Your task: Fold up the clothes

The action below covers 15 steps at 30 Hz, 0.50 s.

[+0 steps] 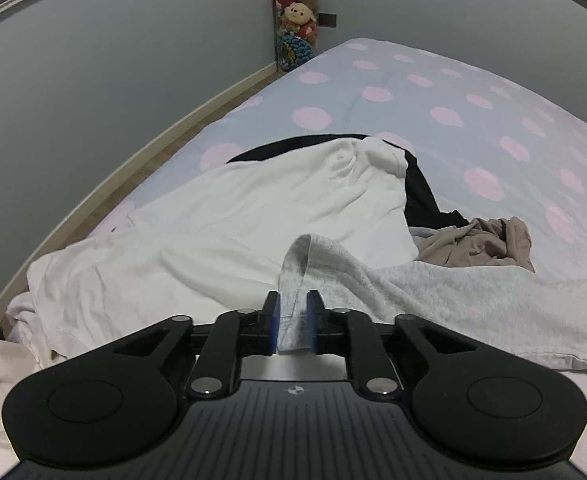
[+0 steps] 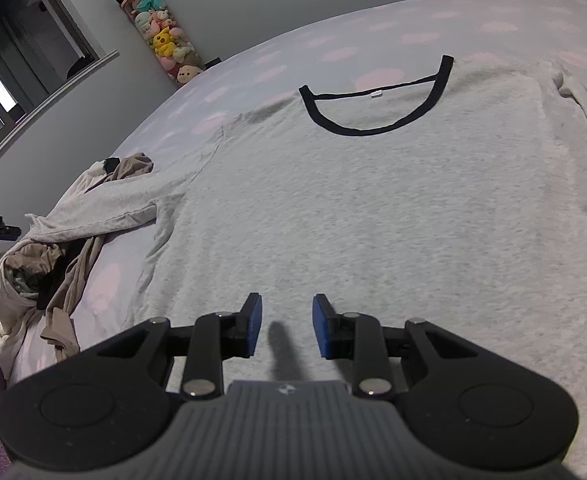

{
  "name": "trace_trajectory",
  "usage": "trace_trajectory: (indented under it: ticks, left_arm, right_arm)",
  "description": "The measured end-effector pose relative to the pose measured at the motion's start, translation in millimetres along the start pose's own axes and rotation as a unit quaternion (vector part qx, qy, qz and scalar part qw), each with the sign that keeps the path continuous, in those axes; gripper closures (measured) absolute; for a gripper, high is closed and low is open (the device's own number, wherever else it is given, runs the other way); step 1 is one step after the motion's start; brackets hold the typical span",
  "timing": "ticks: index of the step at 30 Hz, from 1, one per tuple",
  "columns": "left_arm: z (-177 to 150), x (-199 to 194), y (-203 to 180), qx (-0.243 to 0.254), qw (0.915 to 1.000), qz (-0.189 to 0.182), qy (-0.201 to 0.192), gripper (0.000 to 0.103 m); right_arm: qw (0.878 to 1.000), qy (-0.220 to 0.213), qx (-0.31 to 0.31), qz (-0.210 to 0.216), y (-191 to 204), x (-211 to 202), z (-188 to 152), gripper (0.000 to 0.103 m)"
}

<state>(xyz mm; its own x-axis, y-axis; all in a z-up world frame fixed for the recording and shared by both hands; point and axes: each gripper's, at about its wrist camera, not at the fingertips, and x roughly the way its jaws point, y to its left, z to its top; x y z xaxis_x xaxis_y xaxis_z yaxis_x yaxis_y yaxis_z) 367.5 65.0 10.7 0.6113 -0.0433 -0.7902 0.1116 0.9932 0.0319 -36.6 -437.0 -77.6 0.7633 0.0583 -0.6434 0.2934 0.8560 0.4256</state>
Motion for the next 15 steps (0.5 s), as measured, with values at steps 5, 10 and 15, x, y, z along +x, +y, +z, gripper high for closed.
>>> trace_trajectory:
  ticks: [5,10,15]
  left_arm:
    - [-4,8,-4,-0.002,1.0000,-0.005,0.008,0.088]
    - [-7,1,-8,0.009,0.9999,-0.013,-0.005,0.102]
    - [-6,-16,1,0.016,0.9996,-0.014,-0.017,0.103]
  right_arm:
    - [1.000,0.001,0.001,0.000,-1,1,-1,0.071]
    - [1.000,0.002,0.002,-0.001,-2,2,-1,0.071]
    - [1.000,0.002,0.003,0.000,-2,3,-2,0.071]
